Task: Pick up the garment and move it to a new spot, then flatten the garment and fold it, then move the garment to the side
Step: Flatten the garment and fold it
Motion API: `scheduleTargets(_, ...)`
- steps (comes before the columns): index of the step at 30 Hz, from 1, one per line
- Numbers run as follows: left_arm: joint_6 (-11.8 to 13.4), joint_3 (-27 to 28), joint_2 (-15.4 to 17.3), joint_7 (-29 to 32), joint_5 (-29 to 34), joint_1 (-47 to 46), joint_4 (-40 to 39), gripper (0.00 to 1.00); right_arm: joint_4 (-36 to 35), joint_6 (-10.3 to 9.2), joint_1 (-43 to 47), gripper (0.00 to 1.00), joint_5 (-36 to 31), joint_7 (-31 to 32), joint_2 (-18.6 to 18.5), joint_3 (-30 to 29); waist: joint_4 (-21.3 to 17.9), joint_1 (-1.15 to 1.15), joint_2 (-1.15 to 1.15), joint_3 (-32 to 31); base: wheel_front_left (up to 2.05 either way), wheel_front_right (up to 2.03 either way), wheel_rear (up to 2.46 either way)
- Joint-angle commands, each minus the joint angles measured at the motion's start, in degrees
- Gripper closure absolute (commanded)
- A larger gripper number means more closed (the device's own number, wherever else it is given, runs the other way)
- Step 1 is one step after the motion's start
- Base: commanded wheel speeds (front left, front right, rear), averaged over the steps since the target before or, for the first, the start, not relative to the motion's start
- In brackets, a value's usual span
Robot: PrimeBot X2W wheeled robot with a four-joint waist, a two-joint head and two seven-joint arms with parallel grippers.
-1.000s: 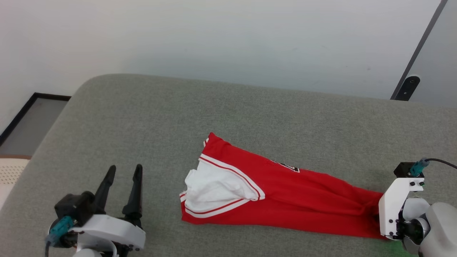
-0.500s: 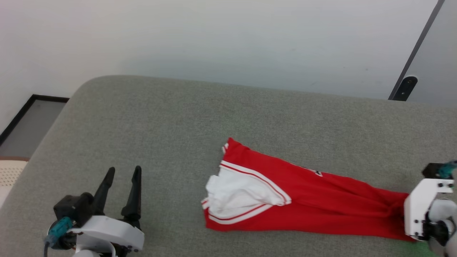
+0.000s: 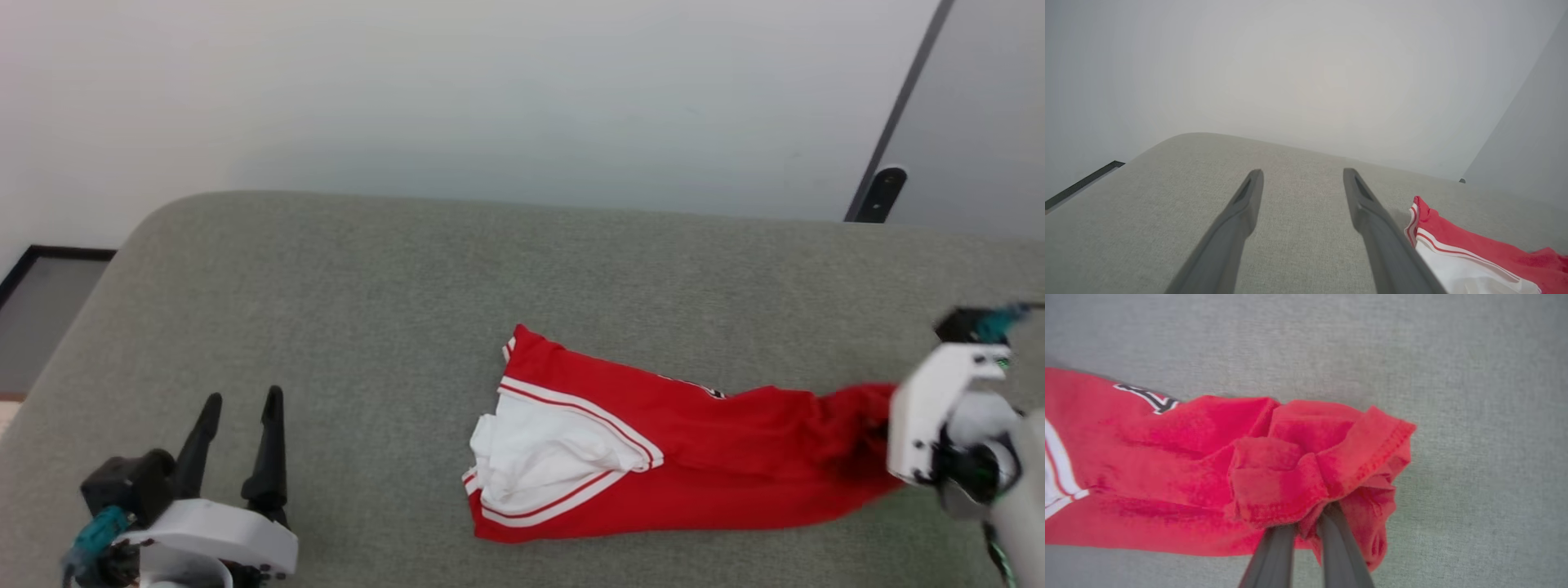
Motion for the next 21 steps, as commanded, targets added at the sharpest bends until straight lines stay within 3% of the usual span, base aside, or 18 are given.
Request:
scheduleTargets(1,0.37,0.30,0.16,0.12,-0.44,0.33,-0.35,0.00,-2.05,-0.07,-0.44,1.00,0.68,0.72,0.87,0.55,-0.87,0.00,0.00,-0.32,0.00,0.00,0.00)
scheduleTargets(12,1.50,0.66,0.36,1.95,-1.66,-1.12,-1.25,0.00,-19.81,-0.07,0.01,1.00,-0.51,9.17,9.67,1.42,0.24,0.00,0.00,-0.41,0.00,0.00,0.00)
scheduleTargets(21,1.38,-1.30,-0.43,3.35,-1.31,-4.42,-0.67,0.00,-21.45,-0.07,-0.57,1.00,-4.33,10.73,16.15,2.43,5.46,0.00,0.00,0.31,0.00,0.00,0.00)
